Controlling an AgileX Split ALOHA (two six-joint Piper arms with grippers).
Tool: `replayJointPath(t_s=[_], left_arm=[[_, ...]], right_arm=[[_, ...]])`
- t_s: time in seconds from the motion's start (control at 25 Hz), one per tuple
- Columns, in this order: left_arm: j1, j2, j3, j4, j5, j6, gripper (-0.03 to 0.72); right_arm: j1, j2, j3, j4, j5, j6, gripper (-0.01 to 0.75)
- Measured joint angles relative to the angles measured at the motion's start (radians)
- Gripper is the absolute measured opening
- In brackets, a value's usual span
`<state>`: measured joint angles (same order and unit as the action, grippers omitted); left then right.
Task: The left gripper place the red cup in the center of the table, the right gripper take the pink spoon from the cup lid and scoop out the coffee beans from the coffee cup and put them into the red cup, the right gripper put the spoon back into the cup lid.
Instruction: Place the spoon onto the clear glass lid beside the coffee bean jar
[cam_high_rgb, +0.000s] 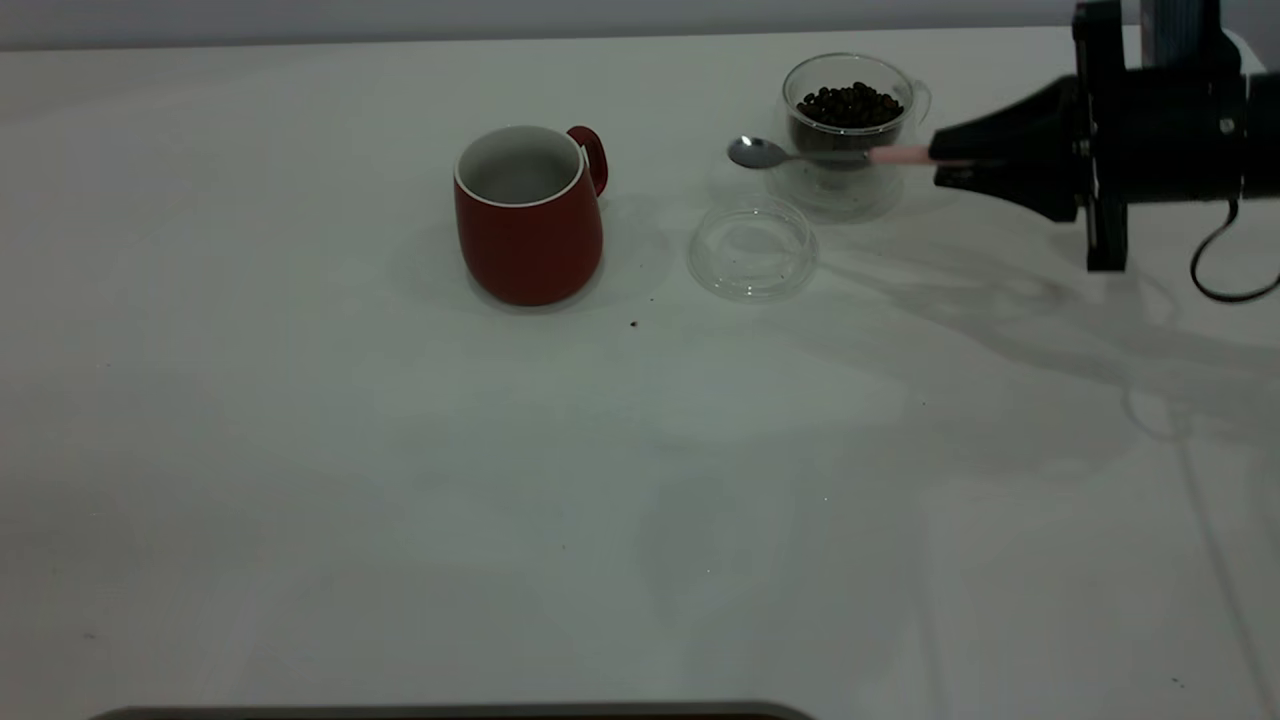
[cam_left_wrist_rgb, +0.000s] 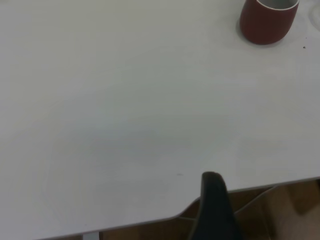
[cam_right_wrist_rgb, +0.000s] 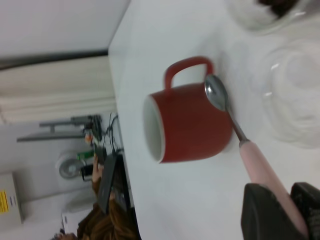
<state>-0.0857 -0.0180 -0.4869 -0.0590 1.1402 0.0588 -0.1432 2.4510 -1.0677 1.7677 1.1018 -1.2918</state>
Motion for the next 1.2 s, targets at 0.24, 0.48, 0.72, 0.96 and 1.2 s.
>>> replayJointPath(t_s=[0.24, 0.48, 0.72, 0.96, 1.2], left_arm=[[0.000, 0.000, 0.000, 0.000, 0.000, 0.000, 0.588], [0.000, 0.000, 0.000, 0.000, 0.000, 0.000, 0.588], [0.000, 0.000, 0.000, 0.000, 0.000, 0.000, 0.588], [0.000, 0.000, 0.000, 0.000, 0.000, 0.001, 0.588], [0.000, 0.000, 0.000, 0.000, 0.000, 0.001, 0.588]], right_arm=[[-0.005, 0.087, -0.034, -0.005, -0.045, 0.002, 0.110], [-0.005, 0.106, -0.107, -0.048, -0.087, 0.013, 0.110], [0.021, 0.106, -0.153, -0.103, -0.126, 0.027, 0.110], [0.078, 0.110, -0.173, -0.104, -0.149, 0.029, 0.110], [0.094, 0.116, -0.184, -0.079, -0.153, 0.029, 0.110]])
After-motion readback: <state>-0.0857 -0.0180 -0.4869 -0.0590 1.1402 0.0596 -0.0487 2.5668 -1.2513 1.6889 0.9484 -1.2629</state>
